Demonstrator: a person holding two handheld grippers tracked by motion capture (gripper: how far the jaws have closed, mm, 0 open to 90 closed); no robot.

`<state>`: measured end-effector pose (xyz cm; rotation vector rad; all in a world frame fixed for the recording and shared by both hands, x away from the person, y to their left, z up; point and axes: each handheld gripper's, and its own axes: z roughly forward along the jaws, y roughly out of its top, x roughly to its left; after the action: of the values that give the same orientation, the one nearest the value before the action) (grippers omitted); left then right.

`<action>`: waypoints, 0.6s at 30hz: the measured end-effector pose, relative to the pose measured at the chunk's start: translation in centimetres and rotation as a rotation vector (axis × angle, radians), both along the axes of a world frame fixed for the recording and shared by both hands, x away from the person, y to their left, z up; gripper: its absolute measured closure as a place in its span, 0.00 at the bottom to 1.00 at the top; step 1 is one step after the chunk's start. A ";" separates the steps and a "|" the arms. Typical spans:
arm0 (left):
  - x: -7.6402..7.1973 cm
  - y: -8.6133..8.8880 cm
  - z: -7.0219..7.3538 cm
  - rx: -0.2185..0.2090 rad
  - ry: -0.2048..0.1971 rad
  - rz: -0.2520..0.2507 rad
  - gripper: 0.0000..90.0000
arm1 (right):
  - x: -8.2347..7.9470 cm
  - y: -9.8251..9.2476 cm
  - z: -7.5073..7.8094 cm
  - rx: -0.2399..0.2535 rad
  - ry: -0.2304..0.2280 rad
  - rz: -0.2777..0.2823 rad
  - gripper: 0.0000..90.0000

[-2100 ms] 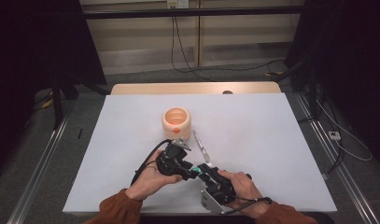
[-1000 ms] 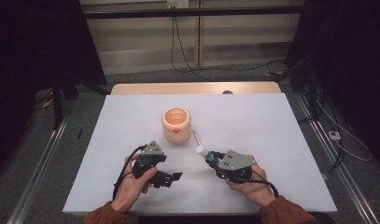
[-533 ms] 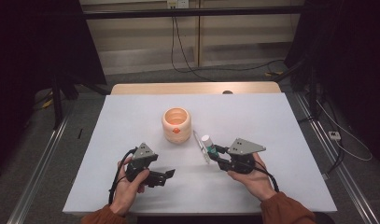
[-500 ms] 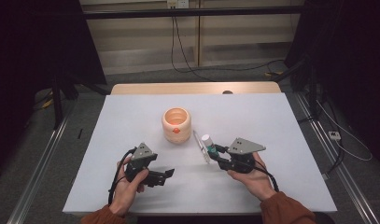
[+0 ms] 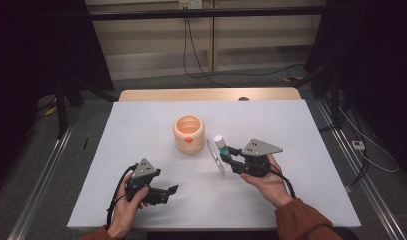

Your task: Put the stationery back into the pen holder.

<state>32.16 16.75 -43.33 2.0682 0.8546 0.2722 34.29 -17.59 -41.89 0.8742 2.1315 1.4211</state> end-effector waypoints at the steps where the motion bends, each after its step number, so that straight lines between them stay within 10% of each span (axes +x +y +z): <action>1: 0.0 0.2 0.0 -0.005 -0.017 0.016 0.11 | 0.2 0.1 0.0 0.012 0.006 0.002 0.74; 6: 0.1 1.5 -0.3 -0.067 -0.041 0.048 0.08 | 1.4 0.6 0.0 0.026 0.014 -0.003 0.74; 18: 0.1 1.8 -0.5 -0.061 -0.051 0.076 0.08 | 4.6 2.4 1.3 0.118 0.010 -0.008 0.74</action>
<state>32.24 18.56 -43.82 1.9672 0.9009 0.3348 38.88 -15.23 -40.58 0.9331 2.0667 1.5547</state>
